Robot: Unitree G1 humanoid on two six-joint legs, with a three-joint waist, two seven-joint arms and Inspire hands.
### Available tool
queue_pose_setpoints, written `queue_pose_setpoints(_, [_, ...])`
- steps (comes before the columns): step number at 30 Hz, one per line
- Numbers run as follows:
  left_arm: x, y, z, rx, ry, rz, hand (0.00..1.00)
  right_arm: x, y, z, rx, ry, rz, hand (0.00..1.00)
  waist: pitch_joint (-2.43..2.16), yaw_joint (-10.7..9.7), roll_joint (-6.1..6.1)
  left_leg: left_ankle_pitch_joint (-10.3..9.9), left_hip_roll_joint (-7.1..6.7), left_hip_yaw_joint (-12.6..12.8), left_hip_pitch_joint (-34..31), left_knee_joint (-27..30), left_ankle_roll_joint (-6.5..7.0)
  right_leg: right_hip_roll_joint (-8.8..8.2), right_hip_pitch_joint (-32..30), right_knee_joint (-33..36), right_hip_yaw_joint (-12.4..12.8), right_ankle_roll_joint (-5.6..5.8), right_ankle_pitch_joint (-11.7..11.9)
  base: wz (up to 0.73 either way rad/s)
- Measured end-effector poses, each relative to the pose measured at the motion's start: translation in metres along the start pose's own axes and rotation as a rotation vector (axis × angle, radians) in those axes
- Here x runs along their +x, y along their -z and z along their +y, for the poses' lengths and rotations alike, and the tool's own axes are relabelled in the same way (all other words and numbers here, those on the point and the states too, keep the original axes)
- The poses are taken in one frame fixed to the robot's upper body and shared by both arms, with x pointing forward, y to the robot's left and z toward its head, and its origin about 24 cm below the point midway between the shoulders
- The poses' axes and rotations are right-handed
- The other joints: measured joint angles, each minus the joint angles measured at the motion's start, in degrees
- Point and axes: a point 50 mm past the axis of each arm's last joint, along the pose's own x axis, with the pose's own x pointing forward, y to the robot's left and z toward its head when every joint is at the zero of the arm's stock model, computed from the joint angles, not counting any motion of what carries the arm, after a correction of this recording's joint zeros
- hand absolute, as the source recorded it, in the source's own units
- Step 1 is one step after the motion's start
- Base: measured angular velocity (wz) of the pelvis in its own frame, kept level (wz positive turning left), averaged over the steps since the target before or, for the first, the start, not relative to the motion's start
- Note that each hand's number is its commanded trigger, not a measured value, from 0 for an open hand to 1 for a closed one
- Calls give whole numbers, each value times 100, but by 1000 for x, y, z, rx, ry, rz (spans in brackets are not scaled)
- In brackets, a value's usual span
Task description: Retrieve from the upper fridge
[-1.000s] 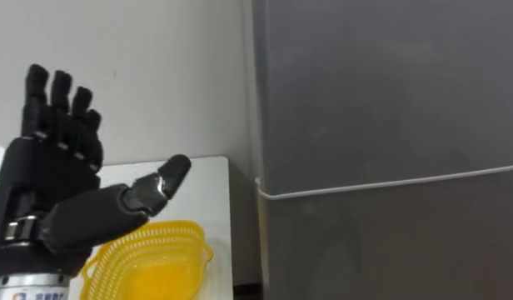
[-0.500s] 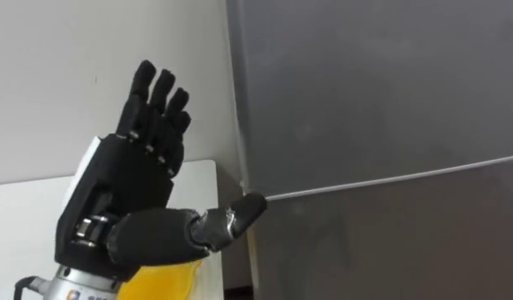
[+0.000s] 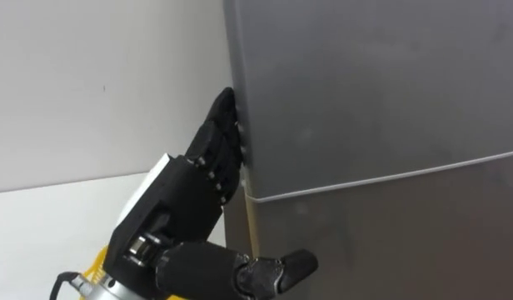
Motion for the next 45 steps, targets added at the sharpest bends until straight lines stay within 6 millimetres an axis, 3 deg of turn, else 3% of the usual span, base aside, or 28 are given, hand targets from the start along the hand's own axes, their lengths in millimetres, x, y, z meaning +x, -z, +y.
queue_pose_setpoints(12, [1, 1, -2, -7, 5, 5, 0, 0, -7, -3, -31, 1, -19, 0, -23, 1, 64, 0, -3, -1, -29, 3, 0, -6, -14, -2, -5, 2, -1, 0])
queue_pose_setpoints(15, [1, 2, -2, -7, 5, 5, 0, 1, -8, -5, -31, 5, -23, 0, 3, 1, 59, 0, -2, 0, -45, 2, 0, -7, -26, 2, -4, 2, -1, 0])
queue_pose_setpoints(20, [1, 1, -2, -11, 6, 2, 0, 1, -9, -5, -36, 5, -30, 0, -8, -3, 83, 1, -2, 3, -132, 19, 2, -10, -101, 4, -7, 3, -2, 1])
queue_pose_setpoints(31, [1, 0, -3, -111, 31, -21, 0, 1, -9, -4, -79, 0, -31, 0, -1, -30, -23, 2, -1, 12, -158, 53, 3, -15, -107, 14, 8, 3, -2, 0])
queue_pose_setpoints(39, [0, -2, -5, -177, 88, -42, 0, 0, -7, -4, -112, -6, -27, 0, -37, -21, -163, 2, -1, 12, -116, 54, 3, -13, -93, 17, 23, 3, 0, 0])
queue_pose_setpoints(45, [1, -3, -5, -193, 93, -52, 0, 0, -3, -3, -146, -8, -20, 0, -33, -21, -154, 2, -2, 12, -123, 56, 3, -15, -88, 18, 24, 7, 3, 0])
